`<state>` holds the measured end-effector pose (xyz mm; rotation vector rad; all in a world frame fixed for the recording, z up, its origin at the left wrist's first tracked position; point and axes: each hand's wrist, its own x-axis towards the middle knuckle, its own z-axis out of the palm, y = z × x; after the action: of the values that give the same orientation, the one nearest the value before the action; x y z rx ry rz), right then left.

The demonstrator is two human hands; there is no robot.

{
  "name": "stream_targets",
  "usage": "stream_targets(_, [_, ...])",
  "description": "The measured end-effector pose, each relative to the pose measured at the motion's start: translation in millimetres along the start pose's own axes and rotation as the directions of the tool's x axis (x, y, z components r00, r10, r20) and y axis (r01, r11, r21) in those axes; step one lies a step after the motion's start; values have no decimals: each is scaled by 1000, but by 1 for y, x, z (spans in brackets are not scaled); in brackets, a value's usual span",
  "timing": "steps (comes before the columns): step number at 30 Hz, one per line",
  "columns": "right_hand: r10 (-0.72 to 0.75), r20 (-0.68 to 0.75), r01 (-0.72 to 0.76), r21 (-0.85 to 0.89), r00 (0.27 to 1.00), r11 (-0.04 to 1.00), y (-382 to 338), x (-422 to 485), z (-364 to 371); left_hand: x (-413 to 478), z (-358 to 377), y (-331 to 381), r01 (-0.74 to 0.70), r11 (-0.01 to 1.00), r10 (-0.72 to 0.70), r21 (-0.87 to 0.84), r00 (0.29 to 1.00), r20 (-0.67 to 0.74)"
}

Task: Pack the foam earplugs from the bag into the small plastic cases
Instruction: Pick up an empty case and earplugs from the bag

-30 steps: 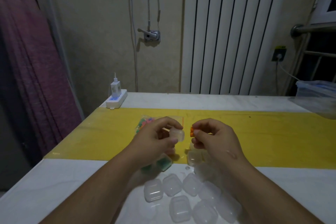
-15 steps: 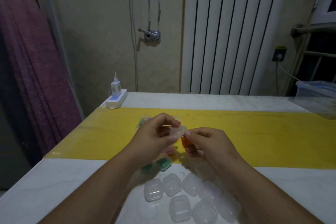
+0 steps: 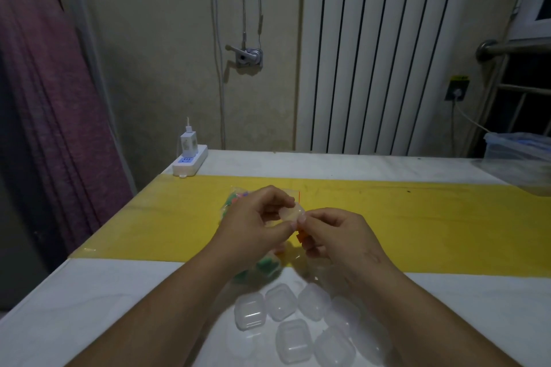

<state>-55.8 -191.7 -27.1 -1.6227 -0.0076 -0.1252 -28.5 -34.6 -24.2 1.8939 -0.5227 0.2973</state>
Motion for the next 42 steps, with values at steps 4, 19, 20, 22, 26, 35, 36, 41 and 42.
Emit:
stream_targets(4, [-2,-31,1,-32,1000,999,1,2,3,-1,2,1,-62,995,62,80,998,9])
stream_targets(19, [-32,-32,32,1,999,999,0,6,-4,-2,-9,15,213,967,-217,-143,976,-13])
stream_targets(20, [-33,-27,33,0,999,999,0,6,-4,-3,-9,15,209,973,-210,-101,978,-1])
stream_targets(22, [-32,-18,32,22,999,999,0,6,-6,-4,-7,16,182,983,-182,2,983,19])
stream_targets(26, [-64,-114,74,82,991,994,-4,6,-9,-1,-6,13,181,982,-180,60,983,-24])
stream_targets(35, [-367,-67,332,-298,928,895,-3,-2,-2,-3,-4,18,188,982,-188,-12,982,34])
stream_targets(36, [-376,-60,334,-344,925,877,-2,-2,-2,-3,-5,18,183,983,-182,-17,983,31])
stream_targets(41, [-394,-15,341,-471,919,813,-2,-2,-3,-3,-5,17,196,979,-195,-62,980,31])
stream_targets(42, [-407,-16,347,-490,913,800,-2,-2,-2,-3,-5,17,201,977,-199,-75,979,31])
